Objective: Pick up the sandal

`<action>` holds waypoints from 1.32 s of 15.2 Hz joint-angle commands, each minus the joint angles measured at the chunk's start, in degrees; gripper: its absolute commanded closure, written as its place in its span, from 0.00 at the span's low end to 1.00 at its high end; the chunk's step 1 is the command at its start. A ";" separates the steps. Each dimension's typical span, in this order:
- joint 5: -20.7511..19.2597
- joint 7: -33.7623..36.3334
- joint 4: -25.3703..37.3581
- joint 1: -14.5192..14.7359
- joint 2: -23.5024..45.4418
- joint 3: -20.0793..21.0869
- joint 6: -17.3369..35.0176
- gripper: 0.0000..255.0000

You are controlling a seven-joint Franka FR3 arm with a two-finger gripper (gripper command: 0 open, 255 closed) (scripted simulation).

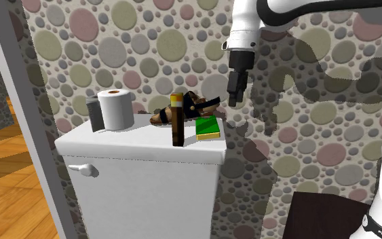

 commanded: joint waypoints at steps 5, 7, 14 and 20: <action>-1.89 1.18 18.98 1.72 14.85 2.08 -4.70 0.00; -2.78 1.64 26.64 2.47 20.37 2.73 -7.07 0.00; -3.70 1.84 30.48 3.36 25.15 3.23 -6.38 0.00; -3.62 1.63 26.30 3.30 24.17 3.21 -3.18 1.00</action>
